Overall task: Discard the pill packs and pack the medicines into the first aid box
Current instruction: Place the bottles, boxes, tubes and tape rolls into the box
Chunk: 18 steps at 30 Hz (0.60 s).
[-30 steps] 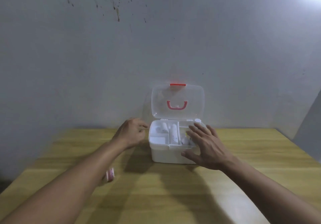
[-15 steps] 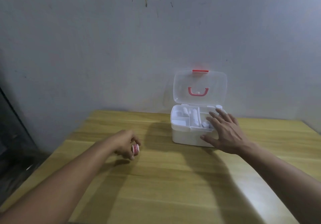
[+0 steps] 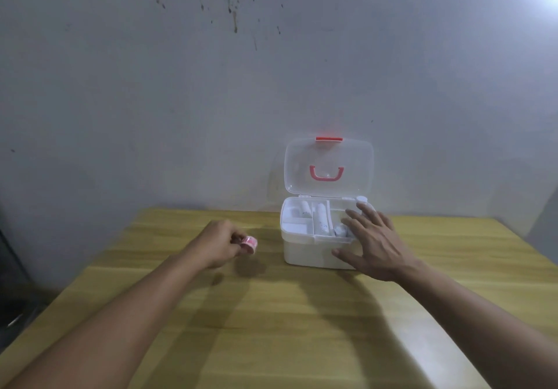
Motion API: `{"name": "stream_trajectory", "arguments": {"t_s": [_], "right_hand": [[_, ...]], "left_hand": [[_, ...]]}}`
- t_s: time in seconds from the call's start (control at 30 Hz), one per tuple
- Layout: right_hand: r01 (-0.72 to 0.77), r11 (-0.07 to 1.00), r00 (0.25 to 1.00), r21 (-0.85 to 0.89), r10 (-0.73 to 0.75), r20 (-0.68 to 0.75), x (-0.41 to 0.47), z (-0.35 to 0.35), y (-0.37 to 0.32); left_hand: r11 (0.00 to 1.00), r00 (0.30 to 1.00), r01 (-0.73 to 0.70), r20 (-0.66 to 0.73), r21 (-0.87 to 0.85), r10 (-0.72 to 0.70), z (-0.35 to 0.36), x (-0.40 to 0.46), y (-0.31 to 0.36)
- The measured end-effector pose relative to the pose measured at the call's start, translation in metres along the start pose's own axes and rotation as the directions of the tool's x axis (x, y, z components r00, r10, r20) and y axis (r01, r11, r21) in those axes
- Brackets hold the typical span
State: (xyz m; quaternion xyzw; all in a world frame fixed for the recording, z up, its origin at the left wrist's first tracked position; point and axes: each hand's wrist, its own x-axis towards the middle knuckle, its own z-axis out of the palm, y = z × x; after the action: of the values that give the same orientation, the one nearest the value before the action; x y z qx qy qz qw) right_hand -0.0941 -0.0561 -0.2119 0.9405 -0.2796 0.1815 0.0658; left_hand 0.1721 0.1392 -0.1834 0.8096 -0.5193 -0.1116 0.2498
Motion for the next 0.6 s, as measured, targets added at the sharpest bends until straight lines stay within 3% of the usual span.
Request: {"name": "stream_trajectory", "arguments": {"t_s": [0.13,0.47,0.6], "right_hand": [[0.006,1.000,1.000,0.008,-0.006,-0.002,0.000,0.001,0.001],[0.027,0.999,0.999,0.034,-0.025,-0.048,0.000,0.003,0.003],[0.036,0.998,0.997,0.044,-0.033,-0.073,-0.001,0.006,0.004]], "left_hand": [[0.998,0.998,-0.055,0.024,-0.019,0.055,-0.008,0.027,0.047],[0.924,0.975,-0.115,0.219,0.364,0.035,0.015,0.071,0.109],[0.906,0.969,-0.139,0.245,0.400,0.040,0.025,0.073,0.114]]}}
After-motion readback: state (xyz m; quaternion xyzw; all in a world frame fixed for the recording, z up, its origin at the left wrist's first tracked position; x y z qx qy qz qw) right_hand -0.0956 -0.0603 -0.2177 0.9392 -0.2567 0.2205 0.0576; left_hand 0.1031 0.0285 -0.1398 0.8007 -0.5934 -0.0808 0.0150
